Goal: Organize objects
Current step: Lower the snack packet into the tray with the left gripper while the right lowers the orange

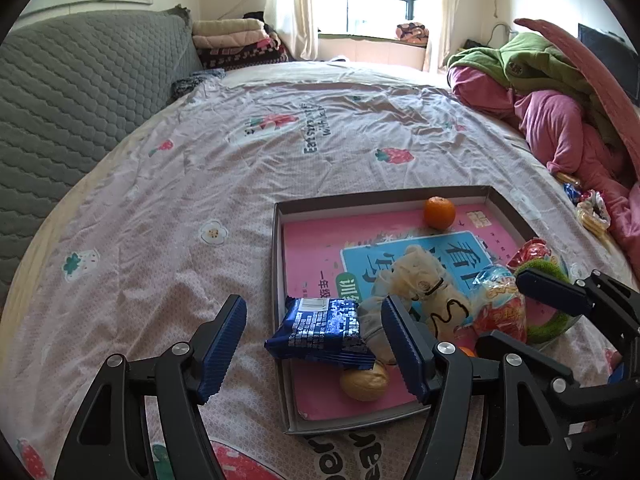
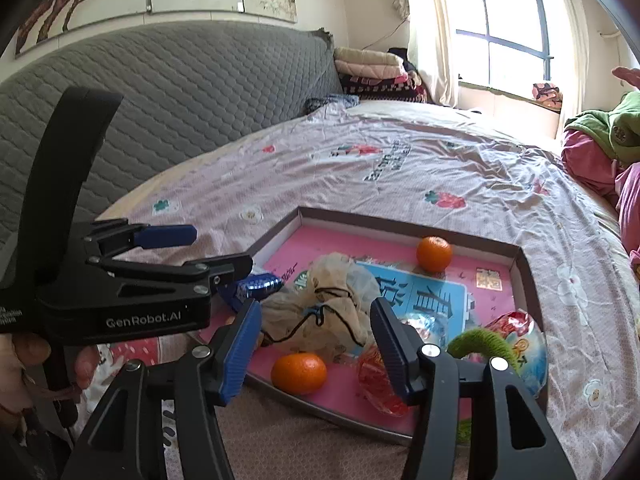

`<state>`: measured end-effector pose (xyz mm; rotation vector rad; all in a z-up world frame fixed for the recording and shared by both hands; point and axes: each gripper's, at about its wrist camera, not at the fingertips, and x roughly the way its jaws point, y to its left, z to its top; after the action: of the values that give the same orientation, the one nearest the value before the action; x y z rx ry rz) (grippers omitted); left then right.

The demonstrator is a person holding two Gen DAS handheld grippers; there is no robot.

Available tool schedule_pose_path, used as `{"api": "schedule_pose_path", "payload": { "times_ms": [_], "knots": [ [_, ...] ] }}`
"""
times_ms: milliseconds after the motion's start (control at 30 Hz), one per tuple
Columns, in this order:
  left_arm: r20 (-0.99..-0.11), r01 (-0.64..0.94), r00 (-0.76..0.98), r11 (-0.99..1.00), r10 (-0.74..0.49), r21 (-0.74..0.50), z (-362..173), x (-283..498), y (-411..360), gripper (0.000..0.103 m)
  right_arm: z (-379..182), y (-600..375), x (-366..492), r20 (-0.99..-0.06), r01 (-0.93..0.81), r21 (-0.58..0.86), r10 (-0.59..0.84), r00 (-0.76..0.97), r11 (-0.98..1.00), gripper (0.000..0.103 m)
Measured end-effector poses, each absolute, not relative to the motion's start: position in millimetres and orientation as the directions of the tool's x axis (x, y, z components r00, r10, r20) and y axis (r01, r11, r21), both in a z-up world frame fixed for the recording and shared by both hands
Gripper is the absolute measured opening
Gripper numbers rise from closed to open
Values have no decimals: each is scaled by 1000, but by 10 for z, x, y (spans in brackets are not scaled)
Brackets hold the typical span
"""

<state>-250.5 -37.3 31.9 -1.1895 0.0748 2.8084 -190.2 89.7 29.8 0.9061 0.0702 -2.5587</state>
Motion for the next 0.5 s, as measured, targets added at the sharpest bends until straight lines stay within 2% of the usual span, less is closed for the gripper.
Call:
{"api": "schedule_pose_path", "payload": {
  "times_ms": [500],
  "knots": [
    [-659, -54, -752, -997, 10, 47, 553, -2360, -392, 72, 507, 1059, -1848, -540, 367, 117, -369, -756, -923, 63]
  ]
}}
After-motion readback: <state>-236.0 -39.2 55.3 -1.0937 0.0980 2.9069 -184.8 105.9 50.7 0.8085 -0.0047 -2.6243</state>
